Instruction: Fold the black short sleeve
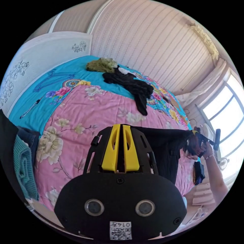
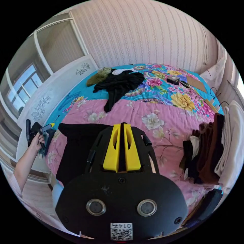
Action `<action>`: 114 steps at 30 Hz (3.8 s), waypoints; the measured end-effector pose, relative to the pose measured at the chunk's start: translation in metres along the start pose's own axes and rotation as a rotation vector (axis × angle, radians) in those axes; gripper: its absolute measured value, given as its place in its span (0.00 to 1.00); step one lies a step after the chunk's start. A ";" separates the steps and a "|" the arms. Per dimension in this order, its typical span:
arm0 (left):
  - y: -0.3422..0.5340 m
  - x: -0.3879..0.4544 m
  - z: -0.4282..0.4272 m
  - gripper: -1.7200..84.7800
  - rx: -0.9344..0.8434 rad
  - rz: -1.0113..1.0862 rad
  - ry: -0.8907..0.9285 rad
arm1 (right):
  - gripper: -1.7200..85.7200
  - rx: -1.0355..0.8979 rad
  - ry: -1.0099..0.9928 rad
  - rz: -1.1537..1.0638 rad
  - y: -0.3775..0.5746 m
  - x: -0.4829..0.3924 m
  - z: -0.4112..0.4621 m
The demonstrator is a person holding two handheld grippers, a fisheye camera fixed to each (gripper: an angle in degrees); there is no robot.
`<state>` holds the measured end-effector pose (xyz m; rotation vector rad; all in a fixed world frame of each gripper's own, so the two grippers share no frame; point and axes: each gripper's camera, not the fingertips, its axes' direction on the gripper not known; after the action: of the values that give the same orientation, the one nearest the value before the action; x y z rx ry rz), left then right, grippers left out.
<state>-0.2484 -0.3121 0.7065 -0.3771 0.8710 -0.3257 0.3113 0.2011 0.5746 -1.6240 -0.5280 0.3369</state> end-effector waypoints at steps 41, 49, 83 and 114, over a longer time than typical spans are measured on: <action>0.313 0.133 -0.552 0.01 0.604 0.501 0.693 | 0.02 0.670 -0.952 -0.226 0.340 0.060 -0.396; 0.123 0.160 -0.472 0.01 0.370 0.335 0.651 | 0.02 0.403 -0.567 -0.128 0.174 0.061 -0.357; 0.263 -0.084 -0.133 0.01 -0.381 -0.076 0.285 | 0.02 -0.208 -0.459 0.397 0.352 0.122 -0.019; 0.299 -0.201 -0.131 0.11 -0.499 -0.088 0.189 | 0.11 -0.398 -0.244 0.321 0.377 0.112 0.052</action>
<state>-0.4364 0.0143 0.6318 -0.8589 1.1229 -0.2237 0.4328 0.2807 0.2051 -2.0741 -0.5410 0.7106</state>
